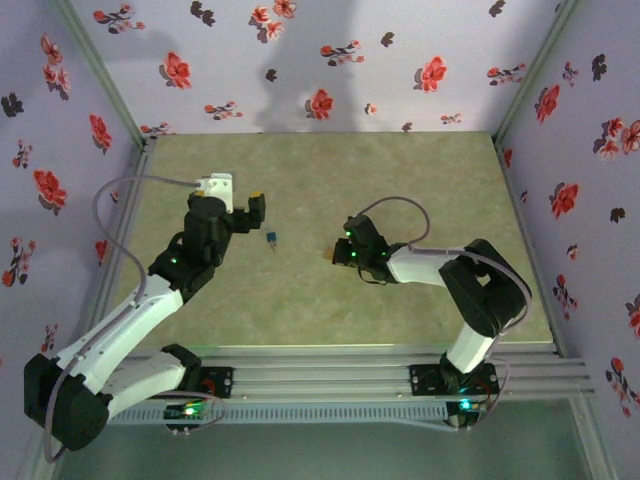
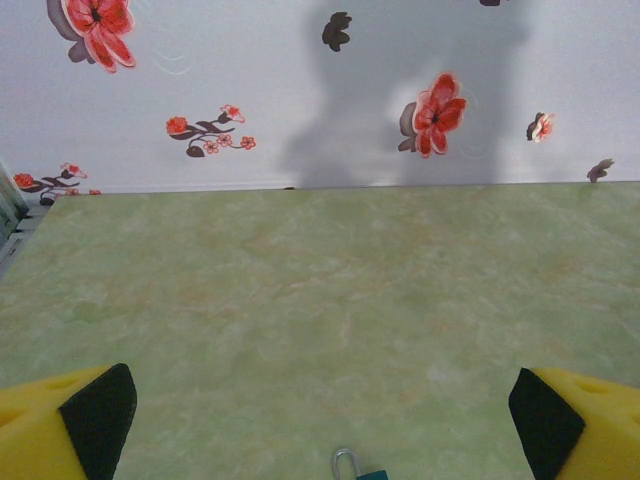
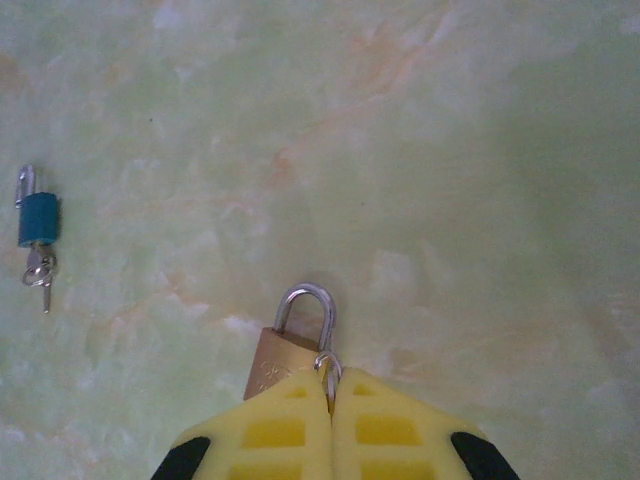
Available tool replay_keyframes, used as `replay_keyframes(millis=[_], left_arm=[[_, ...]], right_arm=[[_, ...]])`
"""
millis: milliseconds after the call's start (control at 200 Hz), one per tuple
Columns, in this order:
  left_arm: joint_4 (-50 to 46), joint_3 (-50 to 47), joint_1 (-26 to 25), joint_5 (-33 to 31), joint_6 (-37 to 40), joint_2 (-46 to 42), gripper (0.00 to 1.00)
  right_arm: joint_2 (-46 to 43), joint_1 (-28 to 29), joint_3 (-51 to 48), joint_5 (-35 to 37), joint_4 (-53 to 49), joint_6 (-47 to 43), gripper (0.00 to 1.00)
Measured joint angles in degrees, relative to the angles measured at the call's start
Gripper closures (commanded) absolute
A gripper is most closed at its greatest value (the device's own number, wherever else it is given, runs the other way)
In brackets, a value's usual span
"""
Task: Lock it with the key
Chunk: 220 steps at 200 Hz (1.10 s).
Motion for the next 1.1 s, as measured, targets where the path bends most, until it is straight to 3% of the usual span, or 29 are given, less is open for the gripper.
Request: replay_keyframes(millis=[750,1100], left_arm=[[-0.02,0.00,0.00,0.00,0.00,0.00,0.00],[-0.02,0.00,0.00,0.02,0.00,0.00,0.00]], right_arm=[[2.21,-0.94,1.40,0.28,0.26,3.30,1.00],[2.43,-2.08,1.40,-0.37,0.22,3.41,0.89]])
